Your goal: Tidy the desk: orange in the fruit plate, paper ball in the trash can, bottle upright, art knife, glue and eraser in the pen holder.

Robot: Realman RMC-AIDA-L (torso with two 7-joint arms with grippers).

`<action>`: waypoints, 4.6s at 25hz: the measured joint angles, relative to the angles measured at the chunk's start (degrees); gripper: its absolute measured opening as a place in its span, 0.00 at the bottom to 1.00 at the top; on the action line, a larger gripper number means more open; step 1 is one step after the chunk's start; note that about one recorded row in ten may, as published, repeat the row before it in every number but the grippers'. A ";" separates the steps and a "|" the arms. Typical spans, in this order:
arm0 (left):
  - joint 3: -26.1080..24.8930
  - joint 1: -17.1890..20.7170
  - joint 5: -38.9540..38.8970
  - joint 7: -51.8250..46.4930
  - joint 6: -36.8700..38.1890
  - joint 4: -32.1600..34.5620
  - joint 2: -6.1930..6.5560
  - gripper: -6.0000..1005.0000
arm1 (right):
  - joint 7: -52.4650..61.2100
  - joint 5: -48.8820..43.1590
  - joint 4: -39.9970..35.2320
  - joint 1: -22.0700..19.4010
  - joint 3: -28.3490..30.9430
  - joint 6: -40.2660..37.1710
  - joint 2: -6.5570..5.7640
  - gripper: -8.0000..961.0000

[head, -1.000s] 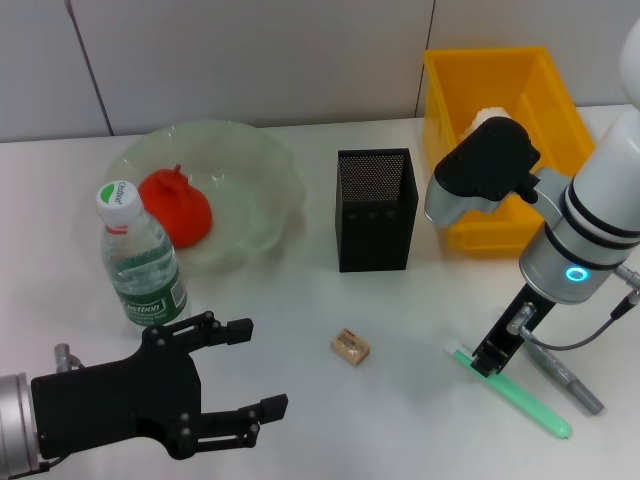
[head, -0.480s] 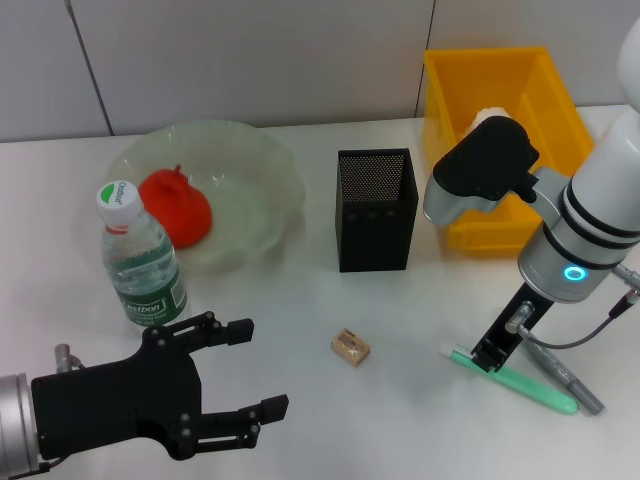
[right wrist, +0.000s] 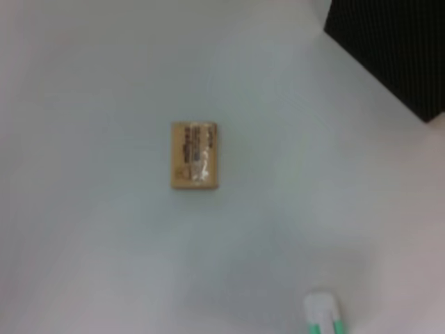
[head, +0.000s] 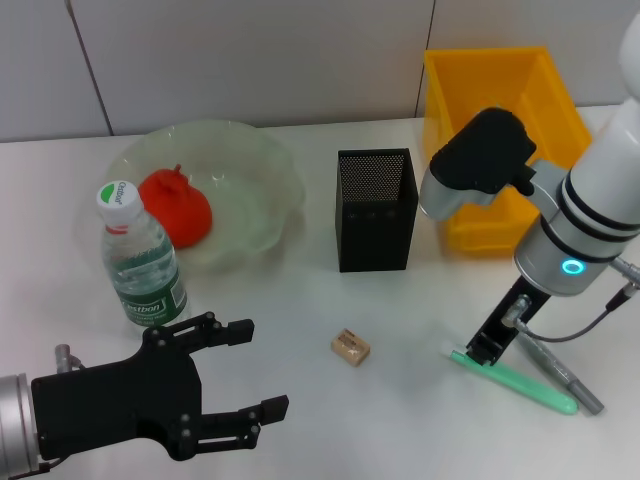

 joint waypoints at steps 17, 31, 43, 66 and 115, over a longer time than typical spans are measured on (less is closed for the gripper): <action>0.00 0.41 0.00 0.00 0.10 0.45 0.00 0.86 | -0.49 -0.38 1.06 0.04 -0.29 -0.47 -0.10 0.24; -0.41 0.39 0.00 0.00 0.10 0.38 0.00 0.86 | -0.51 -0.88 0.26 0.08 -2.40 1.02 -0.09 0.30; -0.44 0.44 0.00 0.00 0.11 0.37 0.00 0.86 | -0.21 -0.73 -0.39 0.29 -4.42 1.12 -0.01 0.28; -0.53 0.44 -0.16 0.00 1.19 0.45 -0.07 0.86 | 0.71 -0.88 -1.02 0.12 -4.44 1.06 0.00 0.06; -0.09 -0.66 -0.78 0.00 1.11 -0.57 -0.17 0.86 | 3.67 2.77 27.75 -1.37 -2.19 -0.15 0.09 0.04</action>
